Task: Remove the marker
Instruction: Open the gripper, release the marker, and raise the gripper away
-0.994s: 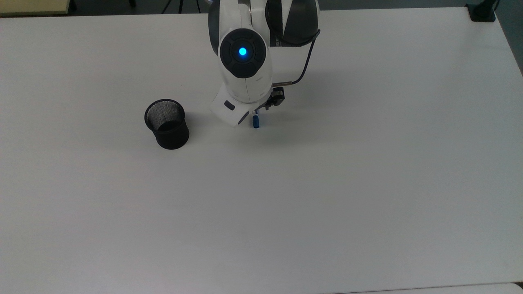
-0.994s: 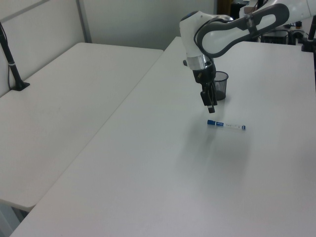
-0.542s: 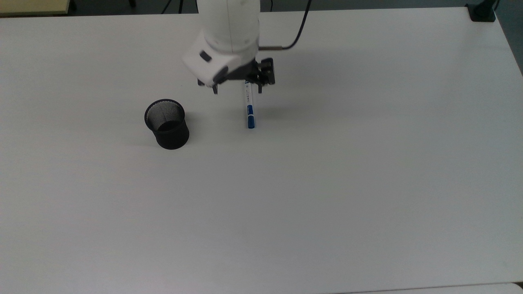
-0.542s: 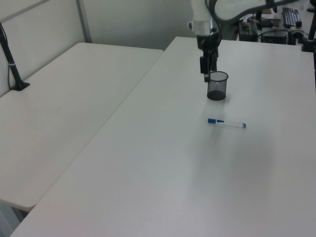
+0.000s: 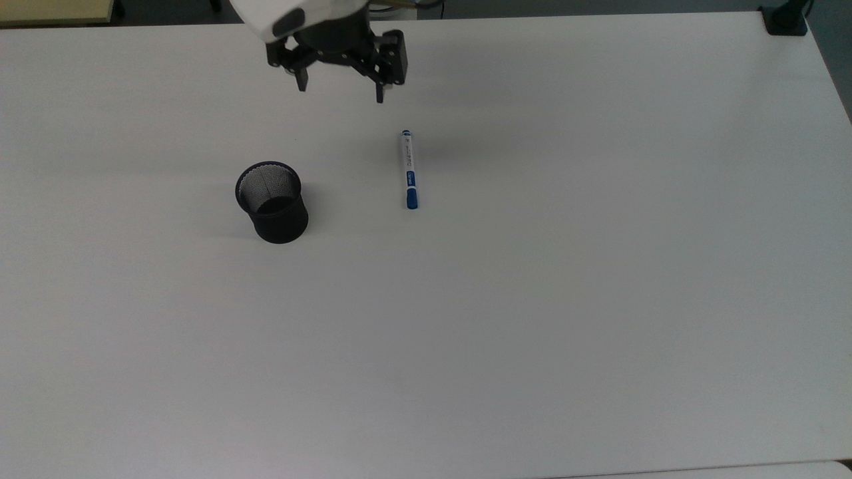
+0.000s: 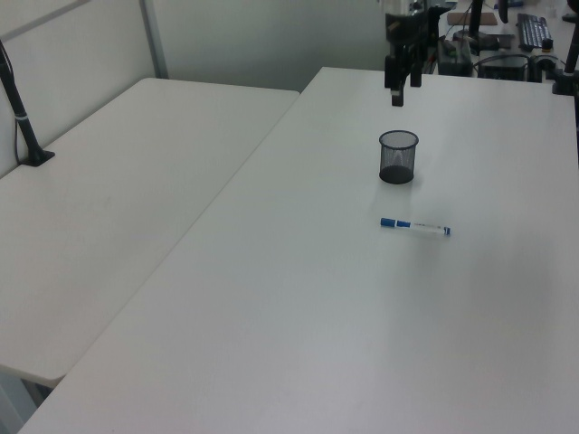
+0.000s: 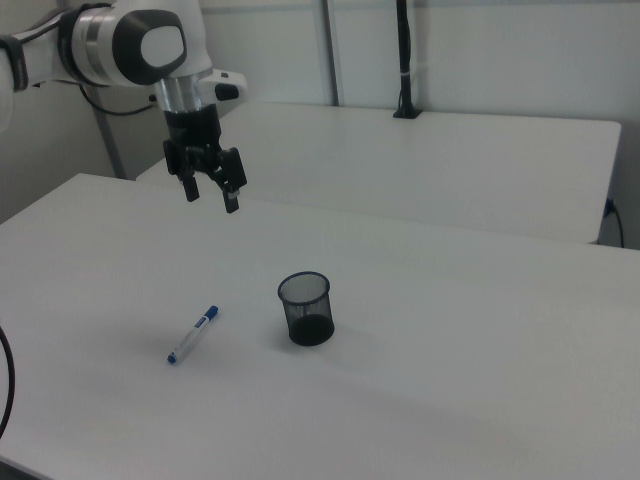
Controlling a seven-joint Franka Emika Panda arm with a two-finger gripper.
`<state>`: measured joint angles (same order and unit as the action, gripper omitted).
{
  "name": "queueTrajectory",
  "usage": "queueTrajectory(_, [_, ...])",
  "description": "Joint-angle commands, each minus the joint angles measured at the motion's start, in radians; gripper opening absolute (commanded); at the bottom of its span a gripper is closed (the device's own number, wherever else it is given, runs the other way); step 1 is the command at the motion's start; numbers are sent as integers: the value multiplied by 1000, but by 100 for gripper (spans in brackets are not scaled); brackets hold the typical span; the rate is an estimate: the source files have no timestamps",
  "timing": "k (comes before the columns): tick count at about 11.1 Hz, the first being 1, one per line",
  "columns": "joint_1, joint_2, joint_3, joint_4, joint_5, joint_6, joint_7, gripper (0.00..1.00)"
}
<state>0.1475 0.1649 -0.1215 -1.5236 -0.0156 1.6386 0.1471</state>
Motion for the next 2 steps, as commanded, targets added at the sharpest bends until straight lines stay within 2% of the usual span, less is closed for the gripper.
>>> queueTrajectory(1, [1, -53, -4, -46, -6, -17, 52, 100])
queueTrajectory(2, [1, -53, -6, -46, -6, -19, 52, 100])
